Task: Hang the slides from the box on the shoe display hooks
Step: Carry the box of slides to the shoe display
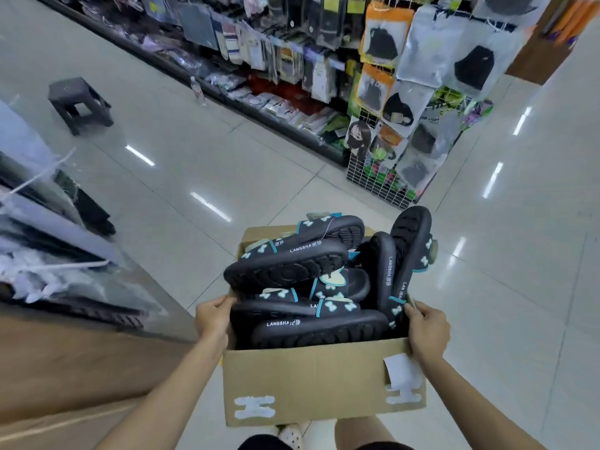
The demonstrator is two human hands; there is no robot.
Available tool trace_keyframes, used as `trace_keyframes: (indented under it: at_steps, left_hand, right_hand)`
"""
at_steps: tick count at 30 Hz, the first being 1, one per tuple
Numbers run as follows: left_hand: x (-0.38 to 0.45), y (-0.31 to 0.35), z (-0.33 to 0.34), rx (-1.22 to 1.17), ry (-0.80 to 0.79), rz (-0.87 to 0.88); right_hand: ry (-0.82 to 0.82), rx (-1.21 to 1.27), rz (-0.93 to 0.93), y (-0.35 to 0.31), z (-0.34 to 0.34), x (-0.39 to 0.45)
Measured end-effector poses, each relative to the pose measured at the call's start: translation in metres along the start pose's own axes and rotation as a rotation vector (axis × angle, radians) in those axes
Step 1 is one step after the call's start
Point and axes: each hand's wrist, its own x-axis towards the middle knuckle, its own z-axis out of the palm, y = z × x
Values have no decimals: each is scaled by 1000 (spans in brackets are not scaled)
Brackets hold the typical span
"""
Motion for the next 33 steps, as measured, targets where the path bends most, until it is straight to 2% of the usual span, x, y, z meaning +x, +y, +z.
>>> trace_keyframes:
  at_steps: [7,14,21,33]
  left_hand:
    - [77,81,60,-44,93,-51]
    - [160,153,90,-147,161,-97]
    - [276,222,96,-177,224,-94]
    - [476,345,70,-227,299,-125]
  right_hand:
    - [-78,-40,-53,-101,39,123]
    - [-142,-53,-121,-210,100,219]
    - [-161,-76,-194,-310,199,290]
    - [-235,-105,-248,-498,371,361]
